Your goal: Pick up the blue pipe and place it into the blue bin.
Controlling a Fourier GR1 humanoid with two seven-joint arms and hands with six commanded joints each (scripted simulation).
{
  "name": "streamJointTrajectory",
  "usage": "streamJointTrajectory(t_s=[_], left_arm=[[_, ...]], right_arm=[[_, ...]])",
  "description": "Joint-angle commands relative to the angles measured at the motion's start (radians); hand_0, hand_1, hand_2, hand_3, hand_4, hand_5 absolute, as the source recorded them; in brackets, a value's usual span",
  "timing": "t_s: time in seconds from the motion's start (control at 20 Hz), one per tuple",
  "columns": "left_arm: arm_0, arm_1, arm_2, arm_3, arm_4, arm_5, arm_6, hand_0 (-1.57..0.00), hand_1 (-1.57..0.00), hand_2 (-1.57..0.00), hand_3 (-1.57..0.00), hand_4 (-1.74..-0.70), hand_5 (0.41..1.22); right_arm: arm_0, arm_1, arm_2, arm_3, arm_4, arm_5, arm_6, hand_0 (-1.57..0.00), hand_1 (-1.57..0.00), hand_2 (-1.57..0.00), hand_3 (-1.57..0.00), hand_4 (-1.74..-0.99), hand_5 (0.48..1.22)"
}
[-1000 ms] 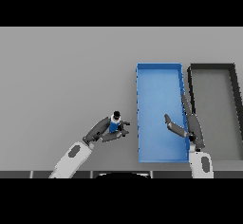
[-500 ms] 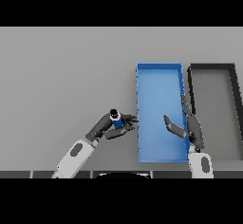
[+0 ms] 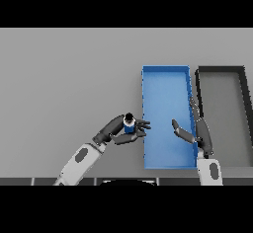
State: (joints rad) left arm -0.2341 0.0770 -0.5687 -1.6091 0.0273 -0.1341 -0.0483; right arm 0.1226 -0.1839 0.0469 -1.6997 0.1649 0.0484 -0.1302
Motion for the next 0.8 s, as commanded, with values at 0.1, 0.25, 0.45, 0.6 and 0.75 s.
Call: streamJointTrajectory(t_s=[0.1, 0.25, 0.45, 0.6, 0.75], left_arm=[[-0.010, -0.009, 0.017, 0.024, -0.004, -0.011, 0.004, -1.57, -1.57, -1.57, -1.57, -1.47, 1.220], [-0.007, -0.013, 0.018, 0.028, -0.025, -0.020, -0.002, -1.57, -1.57, -1.57, -1.57, -1.47, 1.220], [-0.005, -0.024, 0.027, 0.037, -0.036, -0.035, -0.012, -1.57, -1.57, -1.57, -1.57, -1.47, 1.221], [0.009, -0.031, 0.029, 0.020, -0.035, -0.049, -0.012, -1.57, -1.57, -1.57, -1.57, -1.47, 1.221], [0.010, -0.034, 0.032, 0.014, -0.041, -0.064, 0.005, -1.57, -1.57, -1.57, -1.57, -1.47, 1.221]], right_arm=[[0.060, 0.013, 0.013, -0.070, 0.033, -0.034, 0.014, 0.00, 0.00, 0.00, 0.00, -1.138, 0.643], [0.127, 0.027, 0.023, -0.153, 0.065, -0.068, 0.048, 0.00, 0.00, 0.00, 0.00, -1.191, 0.642], [0.124, 0.027, 0.018, -0.234, -0.089, 0.023, 0.026, 0.00, -0.01, -0.07, 0.00, -1.198, 0.641], [0.069, -0.053, 0.020, -0.305, -0.290, 0.173, 0.155, 0.00, -0.03, -0.12, 0.00, -1.215, 0.607], [-0.044, -0.137, 0.033, -0.364, -0.447, 0.256, 0.289, 0.00, -0.01, -0.11, 0.00, -1.237, 0.577]])
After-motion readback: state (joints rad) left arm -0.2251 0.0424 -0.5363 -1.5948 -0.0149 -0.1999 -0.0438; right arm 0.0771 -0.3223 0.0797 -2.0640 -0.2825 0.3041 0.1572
